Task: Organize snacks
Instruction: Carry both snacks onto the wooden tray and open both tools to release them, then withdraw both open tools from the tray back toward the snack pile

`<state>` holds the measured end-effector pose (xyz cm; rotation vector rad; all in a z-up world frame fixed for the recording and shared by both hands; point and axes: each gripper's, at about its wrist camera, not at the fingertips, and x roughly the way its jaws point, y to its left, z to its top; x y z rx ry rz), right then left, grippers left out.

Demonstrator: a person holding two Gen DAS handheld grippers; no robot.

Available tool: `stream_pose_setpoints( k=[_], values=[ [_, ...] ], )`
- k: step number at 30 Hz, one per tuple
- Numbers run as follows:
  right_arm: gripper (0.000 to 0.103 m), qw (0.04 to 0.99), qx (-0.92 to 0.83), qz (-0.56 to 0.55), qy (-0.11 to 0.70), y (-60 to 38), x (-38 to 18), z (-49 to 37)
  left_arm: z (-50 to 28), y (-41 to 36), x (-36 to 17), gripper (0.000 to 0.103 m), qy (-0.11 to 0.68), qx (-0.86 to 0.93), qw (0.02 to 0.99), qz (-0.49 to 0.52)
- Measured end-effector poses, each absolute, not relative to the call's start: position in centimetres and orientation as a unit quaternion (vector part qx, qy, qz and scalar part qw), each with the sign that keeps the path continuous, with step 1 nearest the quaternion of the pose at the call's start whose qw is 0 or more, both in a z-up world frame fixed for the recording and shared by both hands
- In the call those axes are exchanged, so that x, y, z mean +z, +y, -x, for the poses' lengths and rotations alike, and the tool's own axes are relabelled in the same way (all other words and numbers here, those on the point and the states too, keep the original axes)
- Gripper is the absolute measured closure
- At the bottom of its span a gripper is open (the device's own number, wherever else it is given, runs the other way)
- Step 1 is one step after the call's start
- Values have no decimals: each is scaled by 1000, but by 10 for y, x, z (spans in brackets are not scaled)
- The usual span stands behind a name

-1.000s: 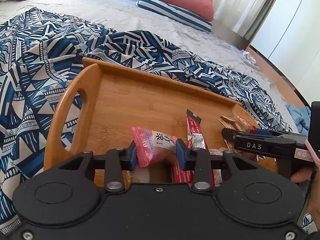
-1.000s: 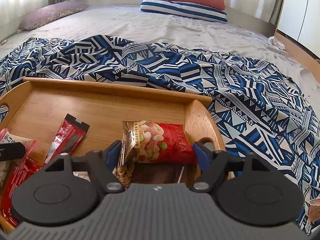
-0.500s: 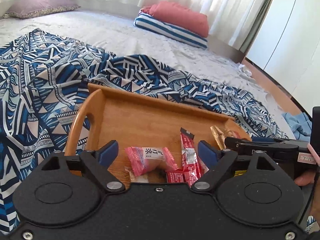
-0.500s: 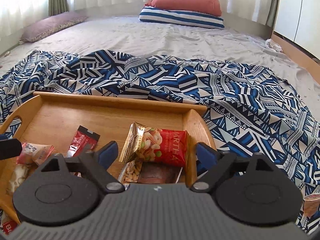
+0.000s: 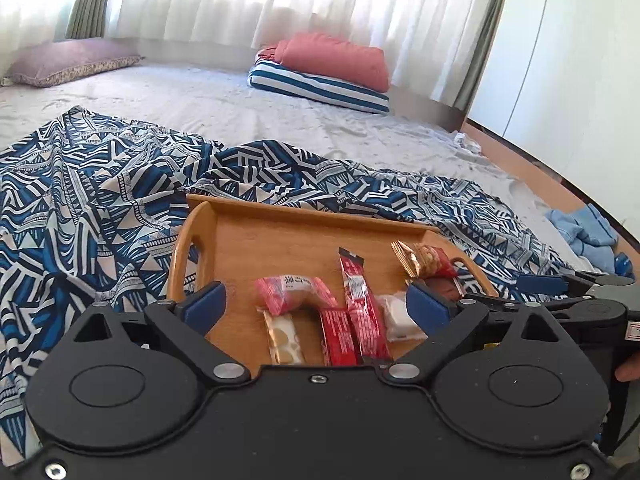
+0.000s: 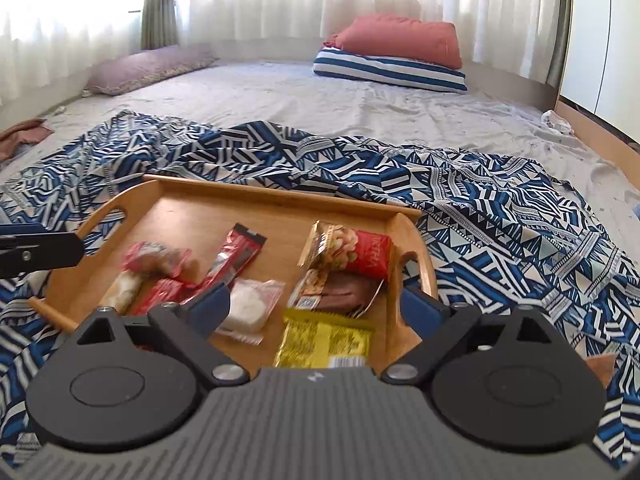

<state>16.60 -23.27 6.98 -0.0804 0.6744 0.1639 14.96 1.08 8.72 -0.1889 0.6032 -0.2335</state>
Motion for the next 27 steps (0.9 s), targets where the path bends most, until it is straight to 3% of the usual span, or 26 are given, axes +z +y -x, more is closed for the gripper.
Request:
stream_pose_setpoints(
  k=[12, 27],
  values=[
    [0, 944, 102, 24, 313, -224, 60, -76, -91, 17, 69, 3, 310, -111, 943, 54],
    [0, 943, 103, -17, 316, -221, 33, -16, -79, 9, 25, 3, 362, -106, 926, 23]
  ],
)
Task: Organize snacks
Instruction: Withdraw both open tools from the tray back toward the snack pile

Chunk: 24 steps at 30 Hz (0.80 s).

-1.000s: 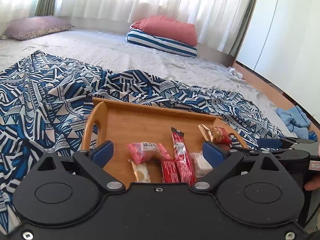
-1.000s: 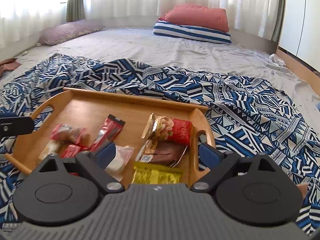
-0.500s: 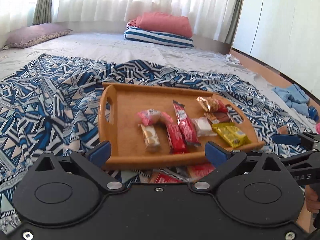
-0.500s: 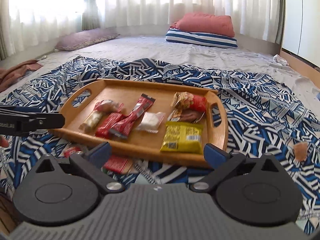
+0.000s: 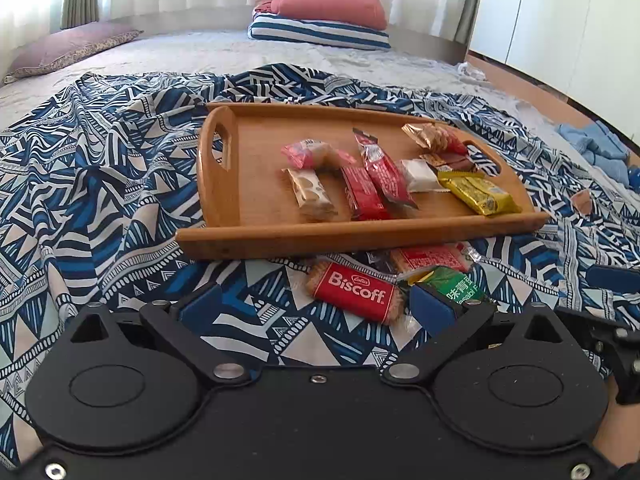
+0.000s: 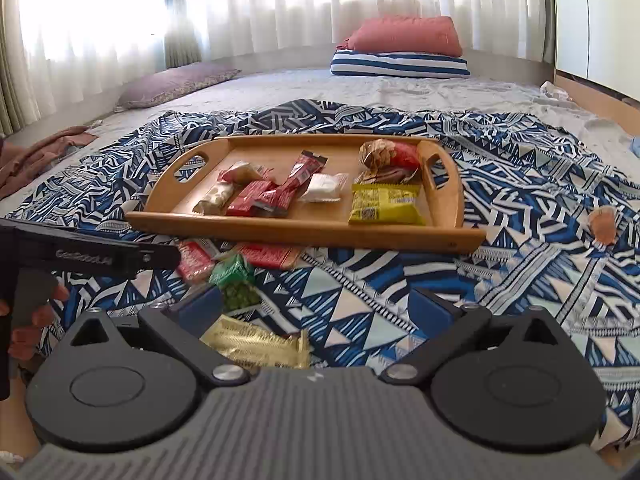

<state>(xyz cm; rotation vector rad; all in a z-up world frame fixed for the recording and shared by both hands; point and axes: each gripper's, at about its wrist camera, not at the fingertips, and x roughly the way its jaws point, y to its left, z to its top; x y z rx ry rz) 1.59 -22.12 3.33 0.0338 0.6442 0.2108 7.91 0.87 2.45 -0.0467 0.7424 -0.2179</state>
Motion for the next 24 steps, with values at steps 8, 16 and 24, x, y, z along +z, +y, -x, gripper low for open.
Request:
stream_pose_setpoints(
  k=[8, 16, 24],
  values=[
    [0, 938, 108, 14, 329, -205, 14, -3, -87, -3, 14, 3, 374, -113, 920, 14],
    [0, 936, 114, 18, 333, -194, 5, -2, -91, -13, 10, 3, 372, -118, 921, 2],
    [0, 938, 110, 22, 329, -184, -3, -5, -95, -17, 8, 3, 372, -118, 921, -7]
  ],
)
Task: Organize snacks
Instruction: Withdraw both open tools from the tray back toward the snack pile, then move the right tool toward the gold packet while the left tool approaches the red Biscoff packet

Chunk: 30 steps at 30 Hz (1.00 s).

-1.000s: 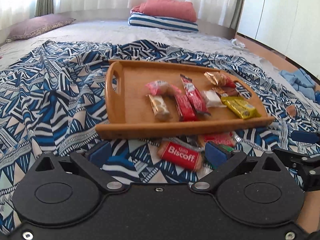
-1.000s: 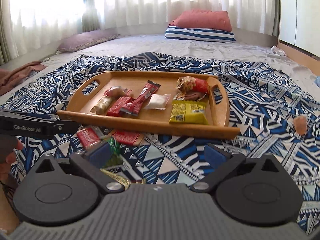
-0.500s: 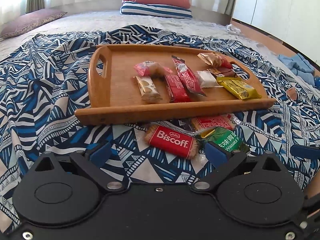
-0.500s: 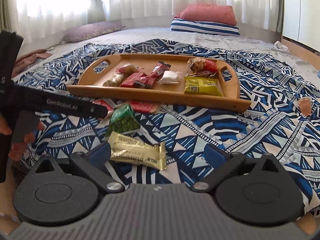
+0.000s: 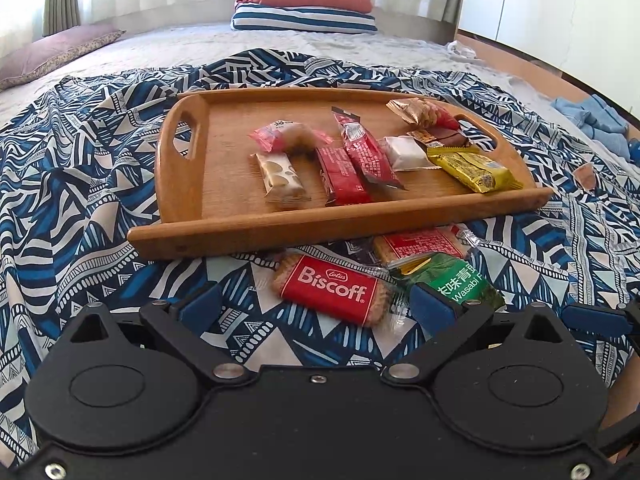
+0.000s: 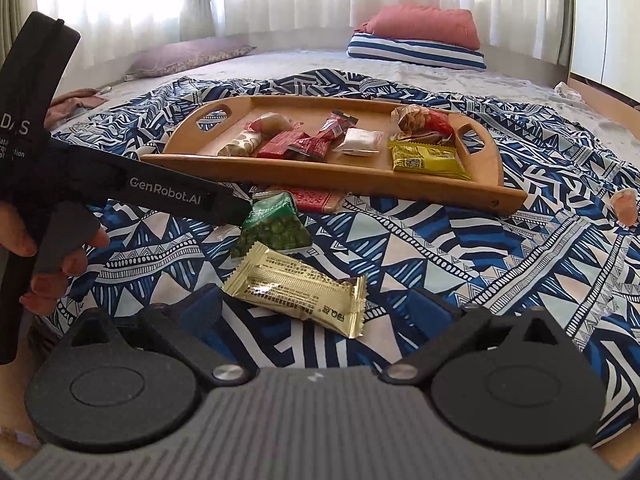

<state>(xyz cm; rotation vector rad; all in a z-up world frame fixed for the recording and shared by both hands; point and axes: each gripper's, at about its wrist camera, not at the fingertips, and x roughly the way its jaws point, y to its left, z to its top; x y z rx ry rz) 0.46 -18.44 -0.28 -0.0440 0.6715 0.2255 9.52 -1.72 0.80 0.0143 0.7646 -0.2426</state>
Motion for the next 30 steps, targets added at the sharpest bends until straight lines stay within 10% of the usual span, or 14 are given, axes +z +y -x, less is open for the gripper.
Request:
stream_pose_setpoints(
  k=[15, 30],
  values=[
    [8, 945, 101, 31, 311, -170, -5, -5, -98, -25, 6, 5, 359, -118, 926, -17],
    [21, 947, 90, 18, 309, -171, -3, -4, -92, -24, 9, 40, 354, -127, 926, -8]
  ],
)
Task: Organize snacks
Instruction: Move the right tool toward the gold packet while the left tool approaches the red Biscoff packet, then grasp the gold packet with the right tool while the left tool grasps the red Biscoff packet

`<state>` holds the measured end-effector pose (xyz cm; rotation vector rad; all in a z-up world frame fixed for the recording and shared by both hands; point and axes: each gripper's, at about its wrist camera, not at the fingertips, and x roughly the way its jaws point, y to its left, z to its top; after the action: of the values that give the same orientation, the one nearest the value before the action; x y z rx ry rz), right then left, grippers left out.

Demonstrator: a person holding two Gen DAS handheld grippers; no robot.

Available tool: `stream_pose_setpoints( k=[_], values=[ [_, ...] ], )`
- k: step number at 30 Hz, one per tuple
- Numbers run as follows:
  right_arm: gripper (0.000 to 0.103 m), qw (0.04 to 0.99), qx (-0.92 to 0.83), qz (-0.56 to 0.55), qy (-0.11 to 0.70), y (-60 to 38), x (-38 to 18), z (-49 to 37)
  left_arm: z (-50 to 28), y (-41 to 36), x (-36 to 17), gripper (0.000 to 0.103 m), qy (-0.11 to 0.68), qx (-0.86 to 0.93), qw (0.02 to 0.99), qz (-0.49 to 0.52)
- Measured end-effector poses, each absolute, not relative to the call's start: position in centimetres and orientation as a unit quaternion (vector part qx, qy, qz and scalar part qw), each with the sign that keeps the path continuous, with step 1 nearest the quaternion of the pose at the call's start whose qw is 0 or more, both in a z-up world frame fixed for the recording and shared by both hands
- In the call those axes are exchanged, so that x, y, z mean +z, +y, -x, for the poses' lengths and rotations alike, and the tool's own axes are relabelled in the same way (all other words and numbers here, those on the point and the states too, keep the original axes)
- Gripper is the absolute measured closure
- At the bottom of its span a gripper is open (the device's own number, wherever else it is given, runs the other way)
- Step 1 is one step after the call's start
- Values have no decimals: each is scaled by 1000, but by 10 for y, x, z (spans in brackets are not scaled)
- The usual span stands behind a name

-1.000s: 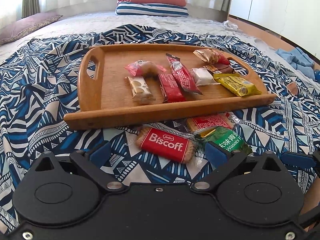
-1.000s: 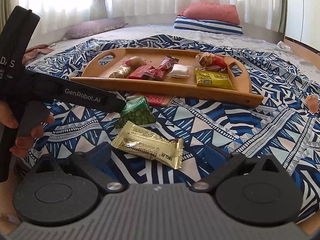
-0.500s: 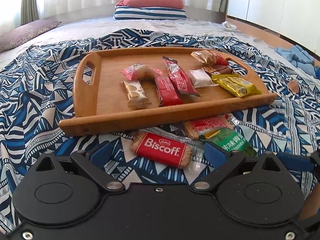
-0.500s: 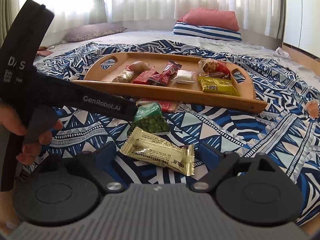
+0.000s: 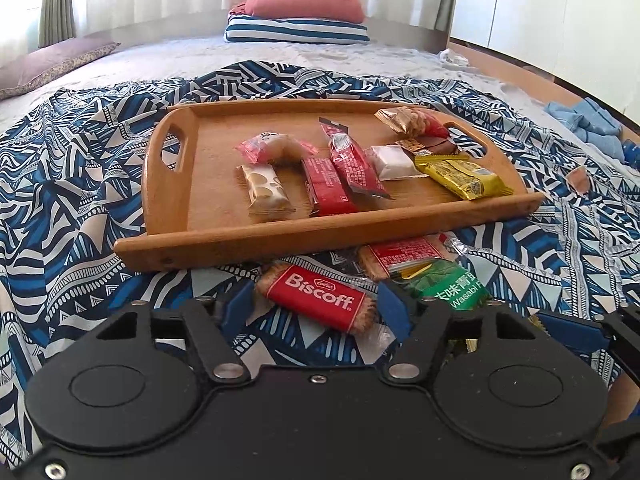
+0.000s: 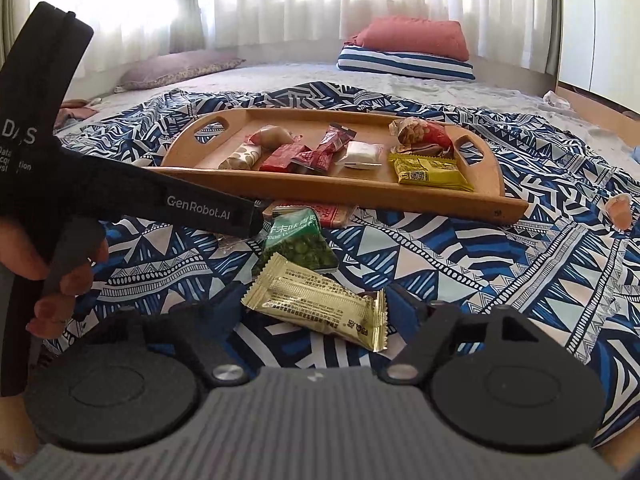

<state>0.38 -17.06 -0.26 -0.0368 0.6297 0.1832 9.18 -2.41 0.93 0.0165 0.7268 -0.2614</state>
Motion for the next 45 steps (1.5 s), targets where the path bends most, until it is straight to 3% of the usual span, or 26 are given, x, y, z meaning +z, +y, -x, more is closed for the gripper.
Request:
stream_pose_setpoints(
  k=[12, 45],
  values=[
    [35, 948, 84, 10, 306, -174, 0, -2, -77, -15, 19, 41, 351, -129, 927, 1],
    [37, 962, 60, 33, 265, -189, 39, -23, -89, 13, 57, 42, 325, -112, 938, 44]
  ],
)
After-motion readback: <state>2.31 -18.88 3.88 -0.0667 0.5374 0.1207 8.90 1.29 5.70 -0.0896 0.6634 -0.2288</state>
